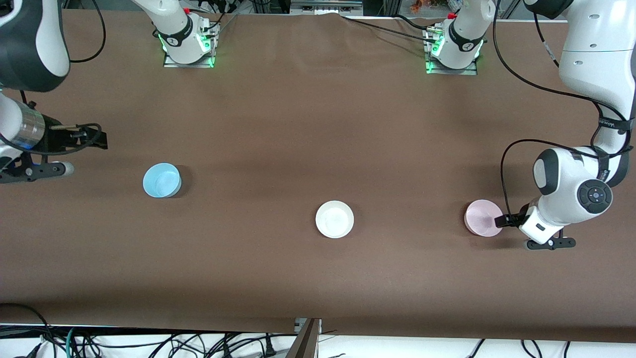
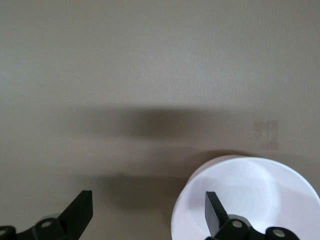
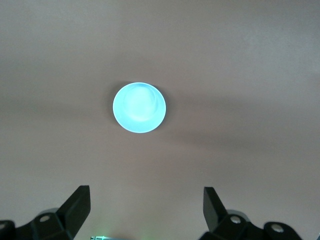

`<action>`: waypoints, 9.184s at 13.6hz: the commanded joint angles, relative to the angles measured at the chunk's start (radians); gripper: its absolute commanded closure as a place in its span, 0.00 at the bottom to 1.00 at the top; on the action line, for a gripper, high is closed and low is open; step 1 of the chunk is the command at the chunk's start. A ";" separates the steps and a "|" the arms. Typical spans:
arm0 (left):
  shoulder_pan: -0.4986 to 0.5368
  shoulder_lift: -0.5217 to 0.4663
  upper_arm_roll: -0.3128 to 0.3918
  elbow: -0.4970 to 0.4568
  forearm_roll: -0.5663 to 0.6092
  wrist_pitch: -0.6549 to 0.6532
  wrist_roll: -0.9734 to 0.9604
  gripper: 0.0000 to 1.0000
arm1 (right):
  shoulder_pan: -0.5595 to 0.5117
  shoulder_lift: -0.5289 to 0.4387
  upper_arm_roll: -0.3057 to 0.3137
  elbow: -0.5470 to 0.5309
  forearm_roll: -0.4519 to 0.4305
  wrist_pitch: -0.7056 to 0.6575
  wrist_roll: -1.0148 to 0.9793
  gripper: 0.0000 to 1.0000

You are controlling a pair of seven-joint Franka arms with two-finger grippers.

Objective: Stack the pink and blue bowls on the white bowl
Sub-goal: 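Lower the left gripper to the pink rim while the right gripper reaches, then grasp the pink bowl with the left gripper while the right grasps blue, then carry the pink bowl onto the white bowl while the right gripper lifts, then hold the pink bowl while the right gripper carries the blue bowl toward it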

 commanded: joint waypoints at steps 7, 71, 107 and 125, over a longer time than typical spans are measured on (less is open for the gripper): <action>0.008 -0.096 -0.024 -0.146 0.011 0.014 0.038 0.11 | -0.090 0.131 0.005 -0.141 0.120 0.242 -0.007 0.00; -0.372 0.034 -0.381 0.170 0.226 0.026 -1.353 1.00 | 0.057 0.217 0.132 -0.056 0.399 0.259 0.422 1.00; -0.467 0.111 -0.291 0.207 0.221 0.092 -1.416 1.00 | 0.315 0.324 0.132 0.010 0.396 0.551 0.861 1.00; -0.454 0.106 -0.291 0.220 0.220 0.069 -1.405 0.50 | 0.342 0.342 0.132 0.010 0.393 0.627 0.950 1.00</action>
